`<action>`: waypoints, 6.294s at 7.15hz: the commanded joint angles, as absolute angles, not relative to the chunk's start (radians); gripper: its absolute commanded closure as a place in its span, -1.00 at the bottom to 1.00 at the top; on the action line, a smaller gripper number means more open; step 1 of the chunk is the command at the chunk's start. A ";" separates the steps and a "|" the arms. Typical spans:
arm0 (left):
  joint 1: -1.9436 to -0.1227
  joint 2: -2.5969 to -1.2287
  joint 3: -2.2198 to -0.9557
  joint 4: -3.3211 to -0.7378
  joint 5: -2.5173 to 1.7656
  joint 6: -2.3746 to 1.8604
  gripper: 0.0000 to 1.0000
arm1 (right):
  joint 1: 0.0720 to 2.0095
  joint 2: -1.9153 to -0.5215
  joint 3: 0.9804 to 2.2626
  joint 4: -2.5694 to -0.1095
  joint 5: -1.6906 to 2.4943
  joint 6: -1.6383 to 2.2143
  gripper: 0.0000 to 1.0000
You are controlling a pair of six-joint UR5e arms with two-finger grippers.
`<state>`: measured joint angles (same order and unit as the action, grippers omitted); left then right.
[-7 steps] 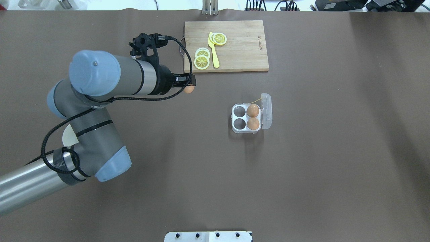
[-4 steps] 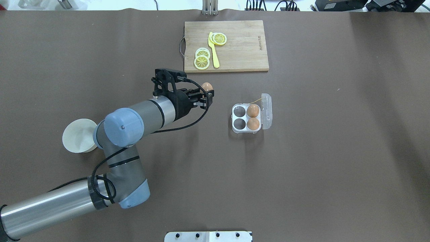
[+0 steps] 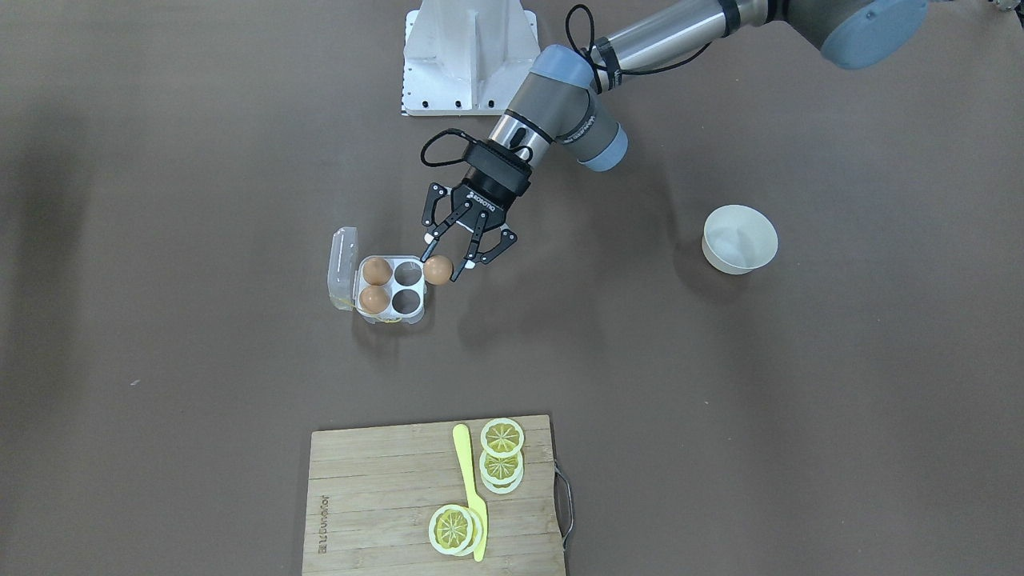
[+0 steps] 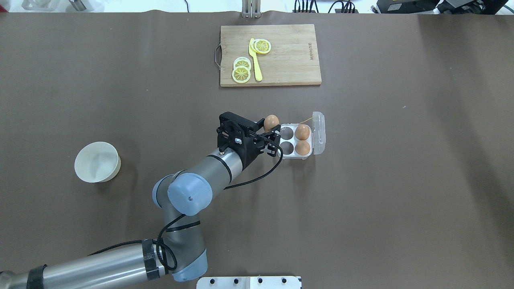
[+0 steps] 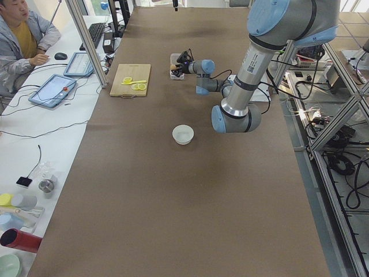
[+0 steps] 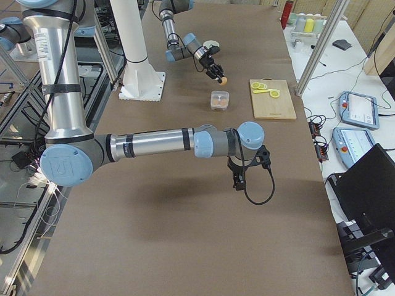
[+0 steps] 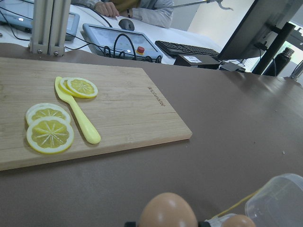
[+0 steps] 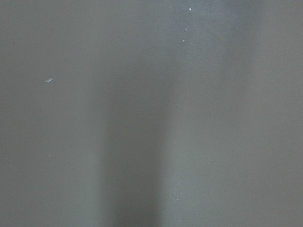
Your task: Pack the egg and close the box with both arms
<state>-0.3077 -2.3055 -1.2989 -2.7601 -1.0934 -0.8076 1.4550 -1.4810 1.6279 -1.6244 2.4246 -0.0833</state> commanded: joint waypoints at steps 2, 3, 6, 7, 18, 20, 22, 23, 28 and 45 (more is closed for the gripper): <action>-0.253 -2.335 -1.256 -2.757 -1.022 -0.752 1.00 | 1.456 -1.483 1.623 -1.624 2.427 -0.083 -1.00; -0.249 -2.353 -1.234 -2.757 -1.020 -0.752 1.00 | 1.454 -1.483 1.621 -1.624 2.427 -0.083 -1.00; -0.244 -2.394 -1.181 -2.757 -1.019 -0.752 1.00 | 1.454 -1.496 1.628 -1.624 2.430 -0.084 -1.00; -0.244 -2.398 -1.177 -2.757 -1.019 -0.752 1.00 | 1.454 -1.496 1.629 -1.624 2.430 -0.083 -1.00; -0.283 -2.390 -1.401 -2.589 -1.107 -0.765 -0.79 | 1.456 -1.486 1.629 -1.623 2.428 -0.083 -1.00; -0.436 -2.282 -1.598 -2.362 -1.368 -0.948 -0.41 | 1.456 -1.479 1.631 -1.623 2.428 -0.081 -1.00; -0.622 -2.255 -1.801 -1.859 -1.716 -1.073 0.29 | 1.456 -1.473 1.634 -1.623 2.428 -0.083 -1.00; -0.759 -2.249 -1.853 -1.631 -1.999 -1.074 0.35 | 1.456 -1.470 1.644 -1.623 2.427 -0.083 -1.00; -1.162 -1.754 -2.028 -1.499 -2.320 -0.612 1.00 | 1.253 -1.447 1.796 -1.465 2.399 0.399 -0.99; -1.322 -1.520 -1.999 -1.499 -2.359 -0.305 -0.94 | 0.678 -1.184 1.790 -1.181 2.030 1.262 1.00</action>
